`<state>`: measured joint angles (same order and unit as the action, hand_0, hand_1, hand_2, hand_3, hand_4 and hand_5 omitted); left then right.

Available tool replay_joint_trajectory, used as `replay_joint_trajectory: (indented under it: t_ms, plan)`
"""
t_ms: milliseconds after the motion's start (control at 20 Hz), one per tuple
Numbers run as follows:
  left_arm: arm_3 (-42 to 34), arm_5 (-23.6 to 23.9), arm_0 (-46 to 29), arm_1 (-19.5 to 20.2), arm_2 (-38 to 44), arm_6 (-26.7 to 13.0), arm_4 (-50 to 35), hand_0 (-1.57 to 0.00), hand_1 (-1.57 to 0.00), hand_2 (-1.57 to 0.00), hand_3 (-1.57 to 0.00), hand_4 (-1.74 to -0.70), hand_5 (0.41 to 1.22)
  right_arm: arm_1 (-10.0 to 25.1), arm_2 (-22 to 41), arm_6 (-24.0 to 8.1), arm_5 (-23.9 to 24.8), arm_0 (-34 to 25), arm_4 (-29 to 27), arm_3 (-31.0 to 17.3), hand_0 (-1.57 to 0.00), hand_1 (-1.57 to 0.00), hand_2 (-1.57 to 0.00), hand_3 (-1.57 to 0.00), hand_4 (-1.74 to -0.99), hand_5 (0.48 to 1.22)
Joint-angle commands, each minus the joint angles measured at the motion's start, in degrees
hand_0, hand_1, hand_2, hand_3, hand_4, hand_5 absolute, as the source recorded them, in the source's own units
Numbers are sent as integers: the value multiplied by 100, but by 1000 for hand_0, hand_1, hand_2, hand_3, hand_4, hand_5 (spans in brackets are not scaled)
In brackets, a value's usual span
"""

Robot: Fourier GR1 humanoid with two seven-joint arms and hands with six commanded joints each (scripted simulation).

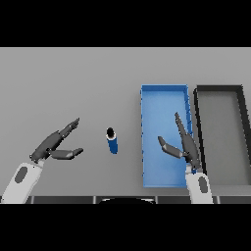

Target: Pick up the blue pipe and place it into the blue bin.

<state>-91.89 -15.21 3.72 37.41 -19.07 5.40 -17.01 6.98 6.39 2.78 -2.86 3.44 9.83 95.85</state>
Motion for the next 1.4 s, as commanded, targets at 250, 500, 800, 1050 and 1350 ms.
replay_joint_trajectory:
  t_ms: [250,500,800,1050,1350]
  plan:
    - [-240,139,3,-513,-679,-39,685,1,1,1,1,-1181,469,-48,53,-59,48,92,49,185,1,1,1,1,-1221,618]
    - [280,257,252,-1143,-969,-126,988,1,1,1,1,-1200,467,-111,101,-125,72,167,85,230,1,1,1,1,-1231,623]
    - [1018,224,647,-1776,-1126,-103,1121,1,1,1,1,-1172,464,-78,71,-81,49,304,31,348,1,1,1,1,-1208,608]
    - [1472,179,992,-2239,-1223,-4,1188,1,1,1,1,-1171,495,-51,11,-104,56,245,23,222,1,1,1,1,-1204,607]
    - [1740,363,1150,-2608,-1076,93,1060,-100,-265,-357,-215,-1317,651,-51,5,-71,43,307,-1,257,1,1,1,1,-1198,605]
